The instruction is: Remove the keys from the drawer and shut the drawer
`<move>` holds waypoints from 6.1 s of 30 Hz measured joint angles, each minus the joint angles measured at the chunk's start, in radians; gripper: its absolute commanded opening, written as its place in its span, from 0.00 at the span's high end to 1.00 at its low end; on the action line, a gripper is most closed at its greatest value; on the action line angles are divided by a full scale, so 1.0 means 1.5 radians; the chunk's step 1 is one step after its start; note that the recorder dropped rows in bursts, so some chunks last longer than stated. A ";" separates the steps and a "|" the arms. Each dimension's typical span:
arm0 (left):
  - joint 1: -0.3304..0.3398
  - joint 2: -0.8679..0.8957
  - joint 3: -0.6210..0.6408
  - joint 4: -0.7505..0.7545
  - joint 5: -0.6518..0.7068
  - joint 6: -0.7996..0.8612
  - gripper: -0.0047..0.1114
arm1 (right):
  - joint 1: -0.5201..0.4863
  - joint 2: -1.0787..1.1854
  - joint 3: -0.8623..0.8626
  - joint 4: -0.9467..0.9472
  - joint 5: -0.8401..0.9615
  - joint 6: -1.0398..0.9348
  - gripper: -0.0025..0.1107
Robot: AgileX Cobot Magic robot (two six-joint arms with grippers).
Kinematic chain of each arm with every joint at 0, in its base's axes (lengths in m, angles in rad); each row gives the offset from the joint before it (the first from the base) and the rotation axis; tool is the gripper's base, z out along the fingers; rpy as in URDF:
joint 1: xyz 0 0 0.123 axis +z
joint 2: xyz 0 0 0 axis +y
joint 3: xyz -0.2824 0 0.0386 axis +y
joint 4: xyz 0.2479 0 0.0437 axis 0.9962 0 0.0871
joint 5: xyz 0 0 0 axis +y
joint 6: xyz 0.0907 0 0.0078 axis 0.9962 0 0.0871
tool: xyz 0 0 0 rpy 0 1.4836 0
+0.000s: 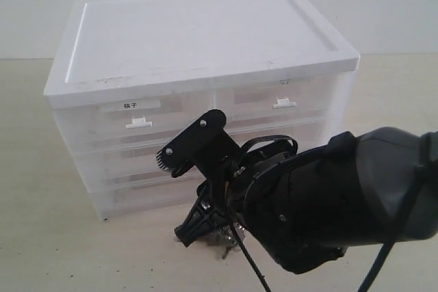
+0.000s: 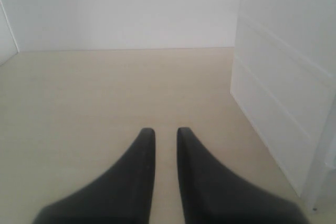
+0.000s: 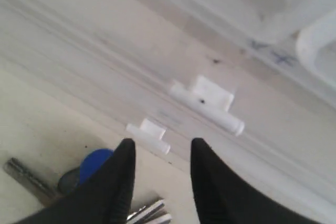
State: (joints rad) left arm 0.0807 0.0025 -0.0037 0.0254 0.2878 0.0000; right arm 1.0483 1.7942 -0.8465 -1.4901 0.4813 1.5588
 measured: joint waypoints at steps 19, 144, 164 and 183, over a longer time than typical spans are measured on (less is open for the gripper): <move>0.000 0.000 0.000 0.000 0.000 0.000 0.83 | 0.000 -0.524 0.000 0.443 0.085 -0.449 0.98; 0.000 0.000 0.000 0.000 0.000 0.000 0.83 | -0.707 -1.192 0.565 0.961 -0.104 -0.997 0.98; 0.000 0.000 0.000 0.000 0.000 0.000 0.83 | -0.707 -1.192 0.565 0.959 -0.100 -1.052 0.98; 0.000 0.000 0.000 0.000 0.000 0.000 0.83 | -0.707 -1.192 0.565 0.959 -0.100 -1.052 0.98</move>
State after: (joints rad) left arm 0.0807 0.0025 -0.0037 0.0254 0.2878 0.0000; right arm -0.0116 0.0062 0.0006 -0.0523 0.3319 -0.0185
